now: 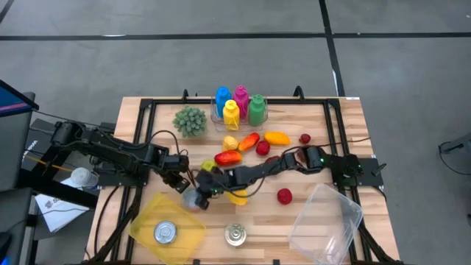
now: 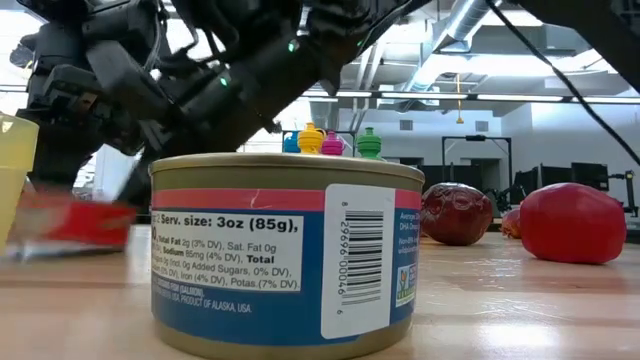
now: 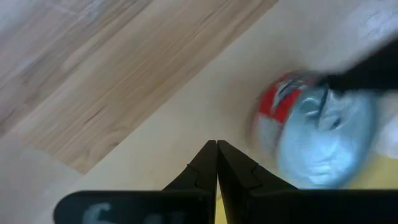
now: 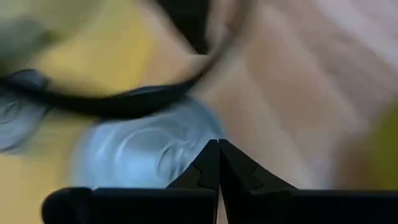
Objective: Pick & Place Food Item
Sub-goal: Put the red tuna can into the yellow bin
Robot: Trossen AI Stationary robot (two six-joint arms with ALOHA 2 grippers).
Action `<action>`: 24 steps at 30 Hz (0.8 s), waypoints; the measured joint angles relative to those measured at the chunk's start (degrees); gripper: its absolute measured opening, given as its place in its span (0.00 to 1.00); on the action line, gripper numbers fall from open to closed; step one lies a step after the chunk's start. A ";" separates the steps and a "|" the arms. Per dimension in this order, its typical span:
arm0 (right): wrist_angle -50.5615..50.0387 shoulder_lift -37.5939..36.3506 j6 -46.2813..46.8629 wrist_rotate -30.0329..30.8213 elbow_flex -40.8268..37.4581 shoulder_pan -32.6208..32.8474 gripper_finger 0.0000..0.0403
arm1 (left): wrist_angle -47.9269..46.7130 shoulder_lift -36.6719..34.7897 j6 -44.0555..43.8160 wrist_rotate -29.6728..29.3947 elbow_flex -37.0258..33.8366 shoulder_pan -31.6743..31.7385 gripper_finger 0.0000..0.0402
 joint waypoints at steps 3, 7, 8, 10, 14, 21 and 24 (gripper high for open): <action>-3.99 0.14 1.07 0.62 -0.32 -1.55 0.00 | 1.36 0.00 -0.18 -0.05 0.00 0.00 0.00; -7.37 -0.10 -0.19 1.20 -0.31 -3.19 0.00 | 5.15 0.00 -0.22 -1.06 0.00 0.00 0.00; -8.18 -0.43 -0.77 1.22 -0.35 -3.34 0.00 | 5.79 0.00 -0.25 -1.27 0.00 0.00 0.00; -8.38 -1.01 -1.98 1.39 -0.34 -3.50 0.00 | 6.40 0.00 -0.25 -1.68 0.02 0.00 0.00; -8.46 -2.22 -2.88 1.54 -0.20 -3.45 0.00 | 6.70 0.00 -0.25 -2.02 0.02 0.00 0.00; -8.47 -2.22 -2.21 1.50 -0.27 -3.03 0.00 | 8.07 0.00 -0.21 -4.00 0.02 0.00 0.00; -8.49 -2.22 -2.21 1.65 -0.27 -2.95 0.00 | 8.39 0.00 -0.21 -4.56 0.02 0.00 0.00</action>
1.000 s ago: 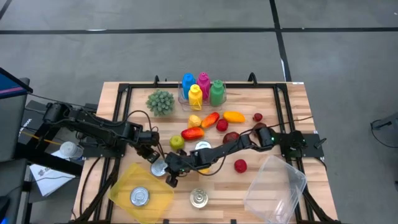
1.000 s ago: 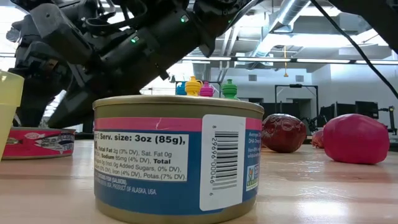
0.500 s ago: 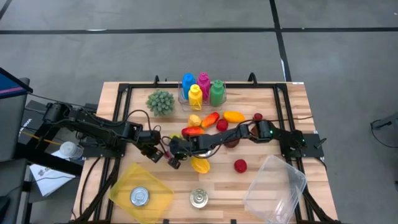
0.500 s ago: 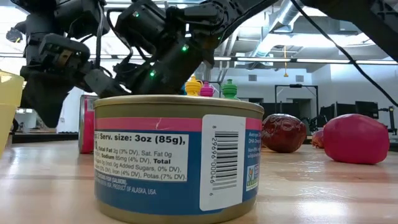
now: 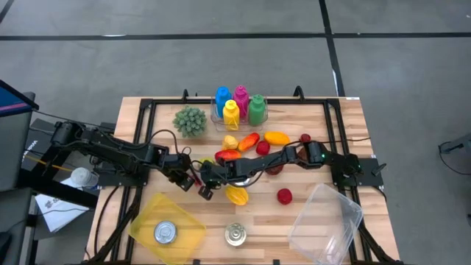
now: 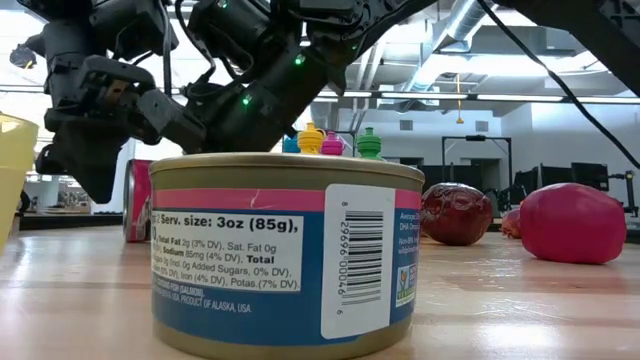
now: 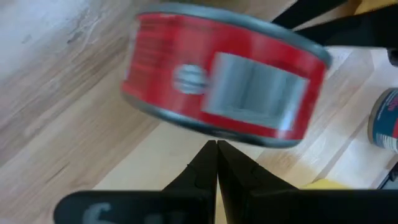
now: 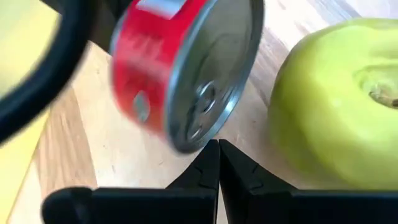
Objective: Pick & Place Food Item
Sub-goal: Put the red tuna can into the yellow bin
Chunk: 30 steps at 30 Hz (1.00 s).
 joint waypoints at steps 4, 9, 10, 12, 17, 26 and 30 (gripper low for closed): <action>-0.30 0.00 0.11 -0.01 0.00 0.34 0.00 | -0.09 -0.09 0.39 -0.01 0.00 0.00 0.00; -2.15 -2.82 -1.08 0.11 0.00 0.96 0.00 | -2.05 -4.66 0.48 0.03 0.00 0.00 0.00; -2.90 -3.77 -1.81 0.34 0.00 1.19 0.00 | -2.10 -6.20 0.48 0.20 0.00 0.00 0.00; -4.03 -5.83 -3.27 1.18 0.04 1.64 0.00 | -2.73 -9.70 0.49 1.01 0.00 0.00 0.00; -8.12 -12.54 -8.29 2.00 0.02 2.89 0.00 | -2.72 -19.50 9.94 0.90 0.03 0.00 0.00; -22.12 -28.11 -15.77 2.79 0.07 4.59 0.02 | -1.17 -28.47 44.61 -2.78 0.09 -0.11 0.16; -29.02 -32.58 -15.81 2.81 0.07 4.60 0.10 | -0.81 -26.90 55.57 0.14 0.07 -0.11 0.35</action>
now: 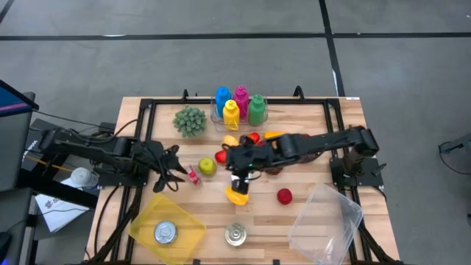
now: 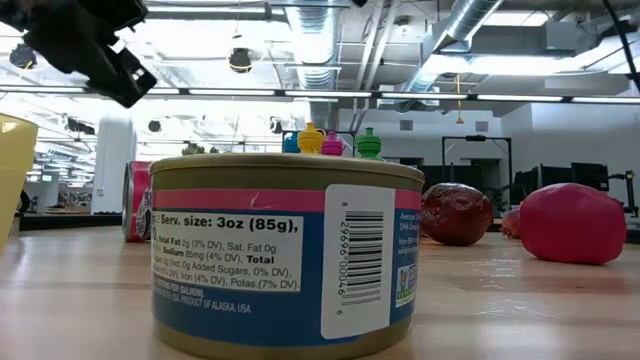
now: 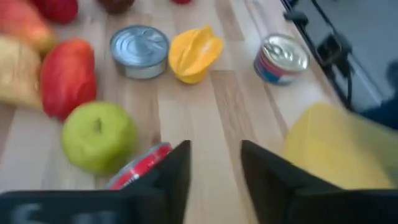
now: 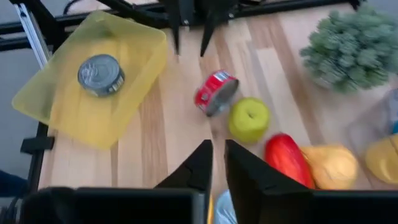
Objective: Pick & Place Food Item
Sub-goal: Put the red tuna can into the yellow bin
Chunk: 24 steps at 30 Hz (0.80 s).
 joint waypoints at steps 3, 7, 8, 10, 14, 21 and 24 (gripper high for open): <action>-2.97 -2.20 0.40 0.01 -0.01 0.30 0.17 | 2.03 2.95 7.88 0.01 0.00 0.00 0.52; -5.14 -3.56 0.96 -0.01 0.00 1.19 0.24 | 5.13 8.70 12.96 -3.86 0.00 0.10 0.69; -5.61 -3.78 0.97 -0.02 -0.01 1.53 0.25 | 6.02 10.12 13.40 -4.48 0.00 0.24 0.72; -6.58 -4.02 0.99 -0.01 -0.01 1.92 0.27 | 6.92 13.02 15.33 -4.01 0.00 0.39 0.76; -8.22 -4.01 0.99 -0.01 -0.02 2.39 0.28 | 8.36 17.94 20.83 -1.45 -0.04 0.35 0.78; -8.71 -3.51 1.08 -0.01 -0.04 2.35 0.28 | 11.43 24.42 24.97 -1.22 -0.04 0.76 0.77; -8.73 -3.51 1.23 -0.01 -0.02 2.35 0.28 | 12.44 26.42 26.03 -1.20 -0.04 0.76 0.75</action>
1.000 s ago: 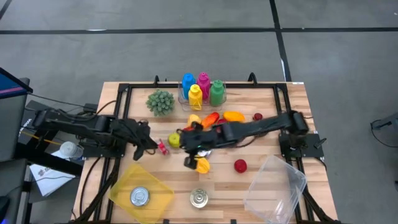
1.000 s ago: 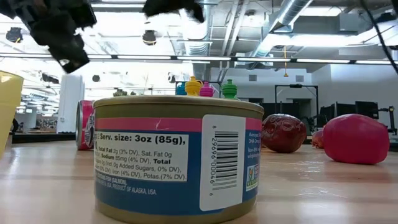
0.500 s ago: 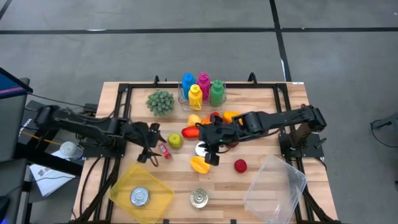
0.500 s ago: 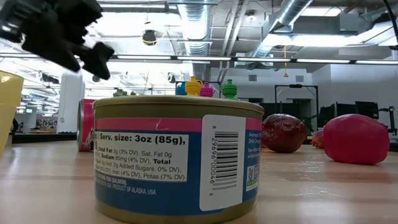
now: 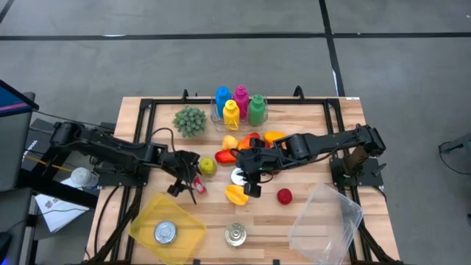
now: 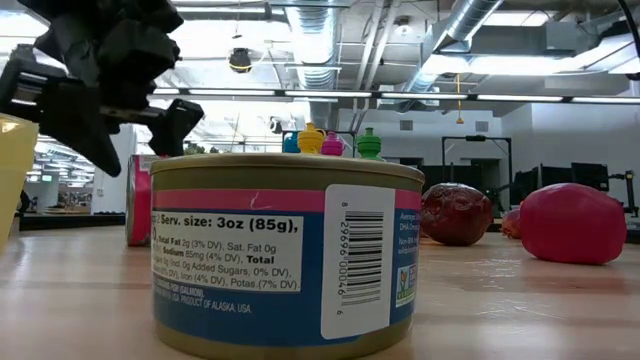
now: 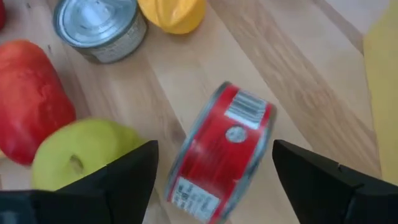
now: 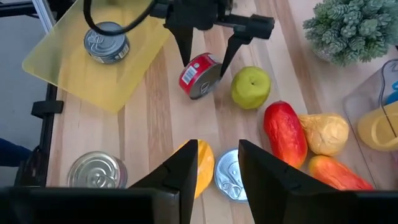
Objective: Pick & Place Food Item
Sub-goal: Put the red tuna can into the yellow bin
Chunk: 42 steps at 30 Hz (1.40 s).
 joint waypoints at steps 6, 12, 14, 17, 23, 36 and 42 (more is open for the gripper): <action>-0.29 0.03 0.42 0.00 0.00 0.18 0.28 | 0.88 3.37 0.03 0.00 0.00 0.00 0.61; -1.32 0.02 1.93 0.00 0.00 0.39 0.28 | 3.44 4.02 -0.10 0.00 0.00 0.00 0.38; -1.79 0.03 2.68 0.00 0.00 0.55 0.28 | 3.45 3.91 -0.97 -0.35 0.00 0.00 0.32; -2.00 0.02 2.89 0.00 0.00 0.79 0.28 | 1.38 3.19 -4.08 -1.54 0.40 -0.04 0.32; -2.63 0.02 3.23 0.45 0.00 1.40 0.28 | -12.38 -0.94 -6.40 -11.08 7.80 -4.00 0.32; 12.53 0.03 -9.10 1.07 -0.02 1.27 0.36 | -11.61 -15.84 -18.04 -29.51 17.87 -16.47 0.32; 23.19 0.03 -17.11 1.12 -0.02 0.67 0.60 | -5.99 -17.77 -17.83 -33.52 17.84 -17.16 0.32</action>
